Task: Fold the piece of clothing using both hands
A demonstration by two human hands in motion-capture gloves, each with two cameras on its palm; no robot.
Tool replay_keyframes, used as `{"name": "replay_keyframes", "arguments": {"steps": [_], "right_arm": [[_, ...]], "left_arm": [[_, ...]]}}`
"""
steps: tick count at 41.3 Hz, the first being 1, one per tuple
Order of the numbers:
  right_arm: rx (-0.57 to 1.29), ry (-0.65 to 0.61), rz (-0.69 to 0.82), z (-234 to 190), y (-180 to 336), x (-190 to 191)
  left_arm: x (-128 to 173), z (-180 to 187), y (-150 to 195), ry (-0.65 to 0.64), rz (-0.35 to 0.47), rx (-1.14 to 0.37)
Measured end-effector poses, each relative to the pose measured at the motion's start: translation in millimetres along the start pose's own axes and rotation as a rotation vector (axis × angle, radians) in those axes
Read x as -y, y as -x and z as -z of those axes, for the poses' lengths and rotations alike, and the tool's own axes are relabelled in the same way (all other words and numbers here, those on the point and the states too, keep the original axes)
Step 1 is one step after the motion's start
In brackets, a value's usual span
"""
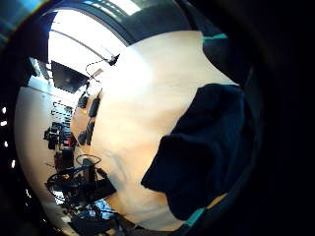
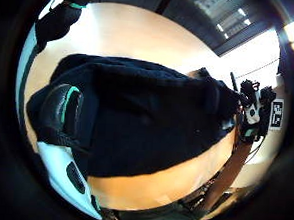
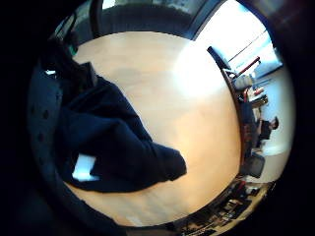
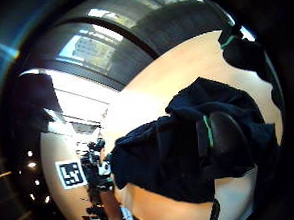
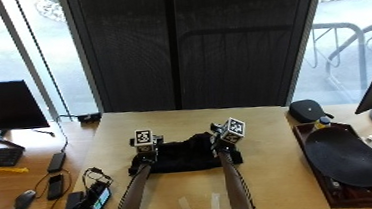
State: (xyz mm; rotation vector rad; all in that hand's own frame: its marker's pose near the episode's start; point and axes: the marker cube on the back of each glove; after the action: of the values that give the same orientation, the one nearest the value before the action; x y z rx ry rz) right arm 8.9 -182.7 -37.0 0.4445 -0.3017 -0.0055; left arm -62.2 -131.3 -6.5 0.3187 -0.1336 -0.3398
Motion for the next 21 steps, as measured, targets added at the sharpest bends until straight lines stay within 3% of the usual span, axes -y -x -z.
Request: {"name": "replay_keyframes", "arguments": {"steps": [4, 8, 13, 16, 21], "right_arm": [[-0.106, -0.027, -0.194, 19, -31, -22], [-0.089, -0.092, -0.330, 28, -58, -54], [-0.167, 0.110, -0.511, 28, -85, -101], [-0.219, 0.244, -0.591, 23, -95, -115], [-0.310, 0.421, -0.706, 9, -110, -127]], "left_arm": [[-15, 4, -15, -0.023, -0.046, -0.130], [-45, -21, -24, 0.045, -0.094, -0.116], [-54, -3, -31, -0.030, -0.137, -0.011], [-59, -14, -29, 0.047, -0.143, 0.064], [-61, -37, -33, 0.163, -0.134, 0.043]]}}
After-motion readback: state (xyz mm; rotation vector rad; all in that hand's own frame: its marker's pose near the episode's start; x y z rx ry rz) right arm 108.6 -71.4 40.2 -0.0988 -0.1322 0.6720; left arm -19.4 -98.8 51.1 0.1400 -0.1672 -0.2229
